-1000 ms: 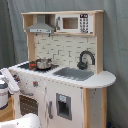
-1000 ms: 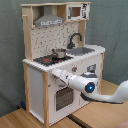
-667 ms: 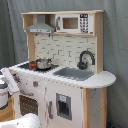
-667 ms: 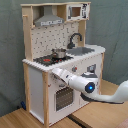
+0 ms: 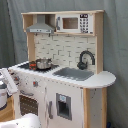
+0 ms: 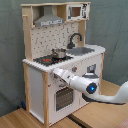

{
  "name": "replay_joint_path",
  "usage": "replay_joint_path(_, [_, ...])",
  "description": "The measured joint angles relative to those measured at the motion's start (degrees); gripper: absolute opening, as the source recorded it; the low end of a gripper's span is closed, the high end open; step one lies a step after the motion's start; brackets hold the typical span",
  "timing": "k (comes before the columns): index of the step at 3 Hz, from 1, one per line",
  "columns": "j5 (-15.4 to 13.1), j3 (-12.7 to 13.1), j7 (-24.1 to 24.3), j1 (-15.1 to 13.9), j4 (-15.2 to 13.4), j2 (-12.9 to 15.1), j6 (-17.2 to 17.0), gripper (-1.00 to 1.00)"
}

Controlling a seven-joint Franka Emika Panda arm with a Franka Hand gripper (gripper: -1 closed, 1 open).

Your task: Play with the kitchen

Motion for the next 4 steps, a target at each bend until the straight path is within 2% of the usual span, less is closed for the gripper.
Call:
replay_joint_path(2, [-0.83,0.0,0.38,8.76,-7.87,-0.07,-0.08,1.0])
replay_joint_path(3, [-2.46,0.1,0.39,13.83,-10.01,-0.34,-1.04,1.0])
replay_joint_path(4, [-2.49,0.24,1.2,18.68,-13.6,-0.77,-2.09,1.0])
